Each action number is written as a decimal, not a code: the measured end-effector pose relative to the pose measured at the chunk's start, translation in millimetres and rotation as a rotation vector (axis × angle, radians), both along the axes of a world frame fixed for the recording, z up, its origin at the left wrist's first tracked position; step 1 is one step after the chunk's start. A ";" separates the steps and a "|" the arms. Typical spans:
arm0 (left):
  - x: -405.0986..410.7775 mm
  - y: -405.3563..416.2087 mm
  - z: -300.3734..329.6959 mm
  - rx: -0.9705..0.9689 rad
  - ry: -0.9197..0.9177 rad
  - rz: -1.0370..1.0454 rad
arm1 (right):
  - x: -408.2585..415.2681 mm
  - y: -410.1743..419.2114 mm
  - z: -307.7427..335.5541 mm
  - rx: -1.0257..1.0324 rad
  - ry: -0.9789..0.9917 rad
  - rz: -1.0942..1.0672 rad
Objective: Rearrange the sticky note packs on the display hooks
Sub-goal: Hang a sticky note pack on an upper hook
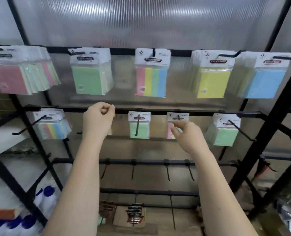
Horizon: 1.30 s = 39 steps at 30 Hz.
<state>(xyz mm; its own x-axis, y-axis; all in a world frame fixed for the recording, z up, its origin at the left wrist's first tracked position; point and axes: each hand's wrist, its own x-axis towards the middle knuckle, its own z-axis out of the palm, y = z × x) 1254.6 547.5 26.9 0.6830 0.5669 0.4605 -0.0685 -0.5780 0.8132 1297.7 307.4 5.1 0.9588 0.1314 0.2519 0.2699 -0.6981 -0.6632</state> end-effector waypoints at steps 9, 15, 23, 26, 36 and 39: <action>9.4 110.5 -14.3 0.055 0.257 -0.080 | -18.7 89.5 -17.9 0.093 0.138 -0.149; 30.2 140.8 -27.9 -0.021 0.381 -0.160 | -20.9 114.4 -12.2 0.073 0.132 -0.198; 66.8 148.2 -41.0 -0.296 0.661 -0.227 | -1.6 118.6 -10.5 0.086 0.126 -0.229; 76.7 142.3 -43.8 -0.387 0.663 -0.247 | 9.8 113.5 -12.4 0.097 0.155 -0.244; 89.5 143.7 -70.7 -0.422 0.584 -0.169 | 35.8 105.2 -19.7 0.103 0.164 -0.261; 87.8 141.6 -68.7 -0.356 0.583 -0.162 | 40.5 108.8 -24.1 0.103 0.157 -0.233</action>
<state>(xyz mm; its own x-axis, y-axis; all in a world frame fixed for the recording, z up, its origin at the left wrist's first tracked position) 1342.4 689.0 -41.8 0.8506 0.4859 -0.2012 0.3734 -0.2886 0.8816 1338.1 416.2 -19.0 0.9885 -0.1149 0.0986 -0.0011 -0.6563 -0.7545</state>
